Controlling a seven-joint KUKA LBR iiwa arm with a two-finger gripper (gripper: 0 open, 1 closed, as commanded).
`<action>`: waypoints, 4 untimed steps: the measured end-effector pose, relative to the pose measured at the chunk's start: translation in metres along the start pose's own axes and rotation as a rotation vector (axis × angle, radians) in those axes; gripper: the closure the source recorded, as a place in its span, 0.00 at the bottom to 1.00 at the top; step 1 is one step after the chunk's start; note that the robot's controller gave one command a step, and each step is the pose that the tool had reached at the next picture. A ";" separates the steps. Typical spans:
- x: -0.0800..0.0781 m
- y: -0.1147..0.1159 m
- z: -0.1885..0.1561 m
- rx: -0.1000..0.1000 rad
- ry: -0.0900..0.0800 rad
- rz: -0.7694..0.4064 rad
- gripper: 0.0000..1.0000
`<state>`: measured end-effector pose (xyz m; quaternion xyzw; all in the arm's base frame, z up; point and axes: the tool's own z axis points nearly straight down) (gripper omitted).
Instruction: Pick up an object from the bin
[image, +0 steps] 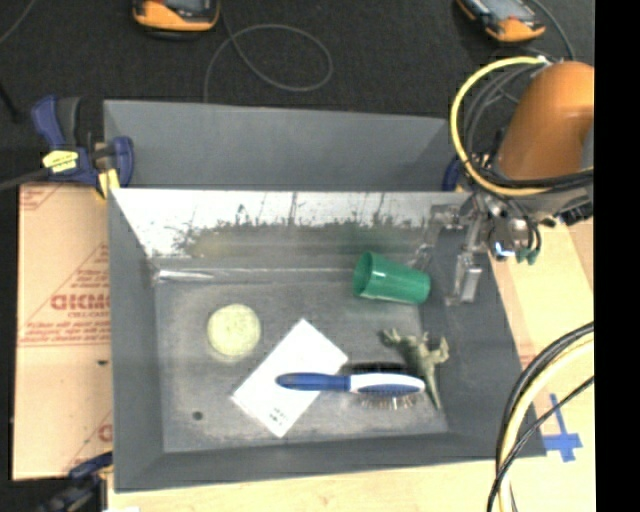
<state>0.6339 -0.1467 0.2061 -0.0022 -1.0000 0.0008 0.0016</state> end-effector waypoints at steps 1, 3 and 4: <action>-0.001 0.001 -0.005 0.002 -0.008 -0.003 0.00; -0.012 0.016 0.063 0.000 -0.006 0.120 0.00; -0.018 0.024 0.087 -0.003 -0.007 0.313 0.00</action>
Offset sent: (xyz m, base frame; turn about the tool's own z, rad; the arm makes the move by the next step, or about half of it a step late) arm 0.0191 0.0234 -0.1361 0.4455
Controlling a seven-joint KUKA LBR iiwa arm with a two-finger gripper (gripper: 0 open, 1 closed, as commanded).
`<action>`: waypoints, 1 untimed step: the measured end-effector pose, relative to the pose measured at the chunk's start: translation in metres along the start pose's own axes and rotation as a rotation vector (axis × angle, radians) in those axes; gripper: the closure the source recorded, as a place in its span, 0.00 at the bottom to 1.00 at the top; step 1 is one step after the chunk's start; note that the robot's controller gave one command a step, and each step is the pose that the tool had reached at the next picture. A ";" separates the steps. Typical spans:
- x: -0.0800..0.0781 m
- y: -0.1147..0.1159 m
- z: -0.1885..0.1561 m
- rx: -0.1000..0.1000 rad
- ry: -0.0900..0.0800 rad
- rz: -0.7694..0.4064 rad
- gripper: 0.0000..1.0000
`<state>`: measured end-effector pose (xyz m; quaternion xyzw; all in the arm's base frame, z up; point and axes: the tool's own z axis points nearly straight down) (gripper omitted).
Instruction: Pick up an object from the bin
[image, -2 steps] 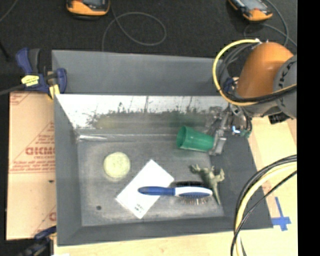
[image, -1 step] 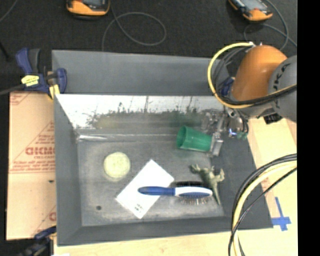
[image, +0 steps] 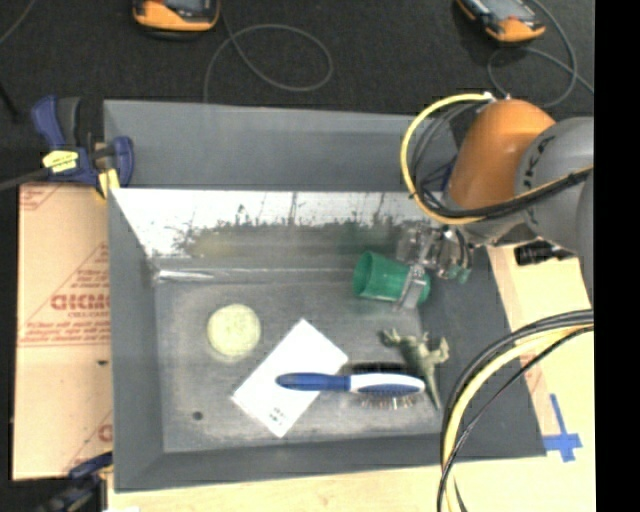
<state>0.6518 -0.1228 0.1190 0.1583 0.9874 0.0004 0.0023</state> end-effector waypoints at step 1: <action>0.009 0.006 0.051 0.004 0.008 -0.011 0.00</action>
Offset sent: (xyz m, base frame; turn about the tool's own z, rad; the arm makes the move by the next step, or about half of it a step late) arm -0.0095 0.0276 -0.0490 0.1226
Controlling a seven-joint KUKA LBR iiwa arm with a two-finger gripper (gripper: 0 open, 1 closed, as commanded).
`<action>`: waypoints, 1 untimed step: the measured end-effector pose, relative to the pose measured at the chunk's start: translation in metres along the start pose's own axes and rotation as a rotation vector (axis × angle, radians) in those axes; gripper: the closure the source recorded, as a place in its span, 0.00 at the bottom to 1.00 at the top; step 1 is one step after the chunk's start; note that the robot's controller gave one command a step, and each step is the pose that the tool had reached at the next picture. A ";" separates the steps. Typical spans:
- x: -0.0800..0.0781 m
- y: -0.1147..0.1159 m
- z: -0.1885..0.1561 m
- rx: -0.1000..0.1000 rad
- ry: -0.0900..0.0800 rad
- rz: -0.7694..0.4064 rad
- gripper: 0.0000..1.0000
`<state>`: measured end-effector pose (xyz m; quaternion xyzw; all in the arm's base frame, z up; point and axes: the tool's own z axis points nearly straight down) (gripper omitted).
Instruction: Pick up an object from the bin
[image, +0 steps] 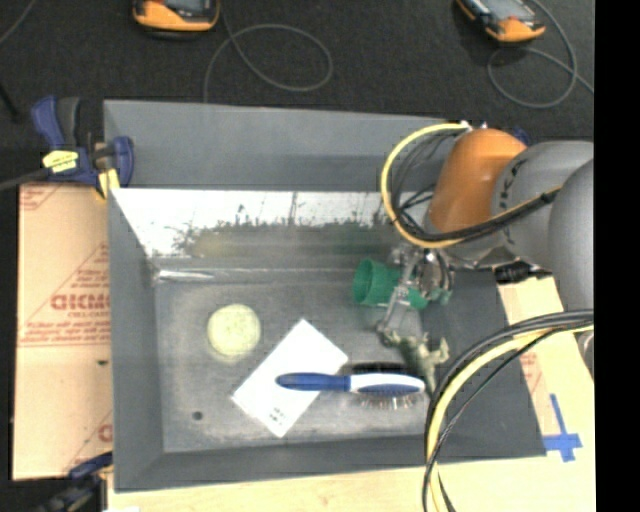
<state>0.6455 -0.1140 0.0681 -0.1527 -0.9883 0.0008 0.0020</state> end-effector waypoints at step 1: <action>0.008 0.016 -0.002 -0.004 -0.003 0.126 1.00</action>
Offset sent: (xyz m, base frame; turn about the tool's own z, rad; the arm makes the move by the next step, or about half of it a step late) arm 0.0000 0.0000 0.0000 0.0000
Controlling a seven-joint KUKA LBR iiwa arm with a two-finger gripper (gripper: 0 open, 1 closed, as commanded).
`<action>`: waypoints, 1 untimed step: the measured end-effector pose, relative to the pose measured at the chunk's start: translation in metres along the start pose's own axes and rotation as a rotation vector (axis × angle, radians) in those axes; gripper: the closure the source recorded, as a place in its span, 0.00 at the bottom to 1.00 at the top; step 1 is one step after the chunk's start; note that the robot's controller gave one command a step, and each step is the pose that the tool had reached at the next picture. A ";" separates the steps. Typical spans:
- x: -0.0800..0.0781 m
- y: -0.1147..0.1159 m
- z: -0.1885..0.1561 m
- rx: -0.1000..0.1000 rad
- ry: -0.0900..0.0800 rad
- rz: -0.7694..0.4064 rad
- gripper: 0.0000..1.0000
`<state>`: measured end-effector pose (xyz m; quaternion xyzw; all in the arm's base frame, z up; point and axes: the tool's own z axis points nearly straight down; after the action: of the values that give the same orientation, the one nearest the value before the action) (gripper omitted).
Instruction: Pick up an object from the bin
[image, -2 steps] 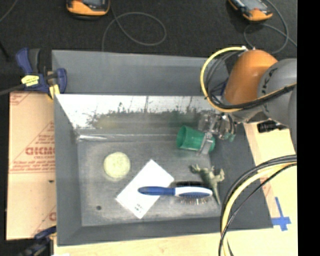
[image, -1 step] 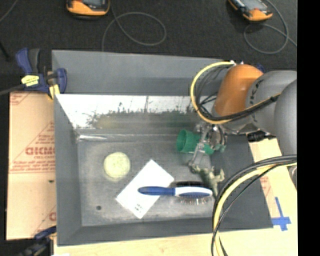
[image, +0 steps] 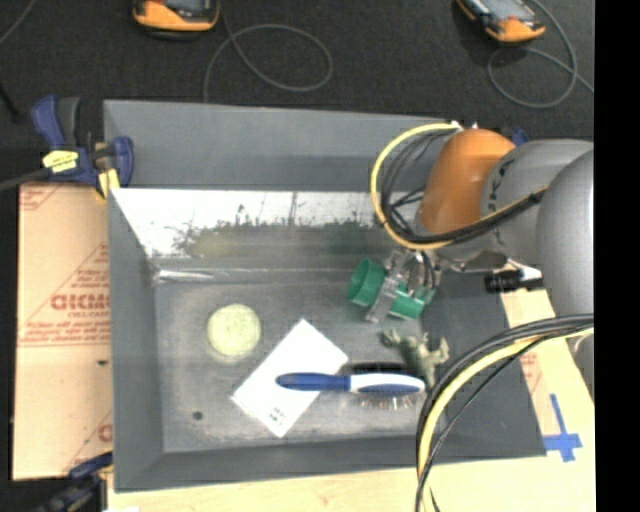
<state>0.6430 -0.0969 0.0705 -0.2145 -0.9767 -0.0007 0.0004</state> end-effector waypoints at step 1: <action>0.001 0.001 0.000 0.000 0.001 0.005 1.00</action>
Offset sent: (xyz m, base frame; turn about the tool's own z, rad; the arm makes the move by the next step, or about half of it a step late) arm -0.0001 0.0001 0.0386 0.0000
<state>0.6428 -0.0955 0.0705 -0.2171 -0.9762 -0.0008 0.0006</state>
